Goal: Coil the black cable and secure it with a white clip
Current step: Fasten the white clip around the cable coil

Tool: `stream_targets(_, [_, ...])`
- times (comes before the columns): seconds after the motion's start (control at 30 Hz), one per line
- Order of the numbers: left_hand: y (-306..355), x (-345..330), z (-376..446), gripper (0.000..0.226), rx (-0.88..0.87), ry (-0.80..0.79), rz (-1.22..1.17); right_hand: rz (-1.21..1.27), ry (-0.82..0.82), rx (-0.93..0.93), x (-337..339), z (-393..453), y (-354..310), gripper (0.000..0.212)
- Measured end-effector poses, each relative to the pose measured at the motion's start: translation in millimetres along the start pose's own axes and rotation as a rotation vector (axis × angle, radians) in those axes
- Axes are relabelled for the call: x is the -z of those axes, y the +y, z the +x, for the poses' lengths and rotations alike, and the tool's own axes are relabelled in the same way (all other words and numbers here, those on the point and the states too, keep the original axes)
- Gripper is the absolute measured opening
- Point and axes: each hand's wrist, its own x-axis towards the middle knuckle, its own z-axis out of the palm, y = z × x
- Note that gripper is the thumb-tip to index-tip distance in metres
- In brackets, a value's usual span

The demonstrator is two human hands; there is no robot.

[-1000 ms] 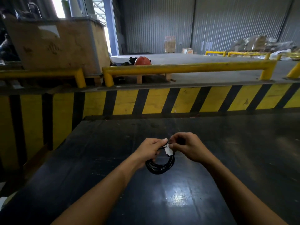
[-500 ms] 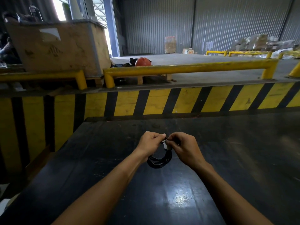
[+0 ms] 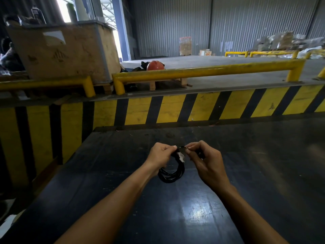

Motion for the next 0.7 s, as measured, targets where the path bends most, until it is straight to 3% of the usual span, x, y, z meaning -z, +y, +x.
stream_targets(0.2, [16,6,-4,0.034,0.004,-0.015,-0.064,0.453,-0.078,-0.301,3,5,-7,0.011])
stream_targets(0.33, [19,8,-6,0.036,0.024,-0.027,-0.124,0.6,-0.043,-0.412,9,11,-7,0.018])
stream_targets(0.43, [19,12,-4,0.038,0.032,-0.028,-0.134,0.404,0.035,-0.415,17,16,-2,0.017])
stream_targets(0.53, [22,14,-5,0.038,-0.006,-0.106,-0.088,-0.03,-0.118,-0.382,23,17,10,0.034])
stream_targets(0.6, [27,14,-7,0.037,-0.034,-0.181,-0.055,-0.076,-0.24,-0.419,22,17,12,0.041])
stream_targets(0.7, [34,15,-9,0.038,-0.063,-0.274,-0.054,0.072,-0.301,-0.454,16,17,9,0.028])
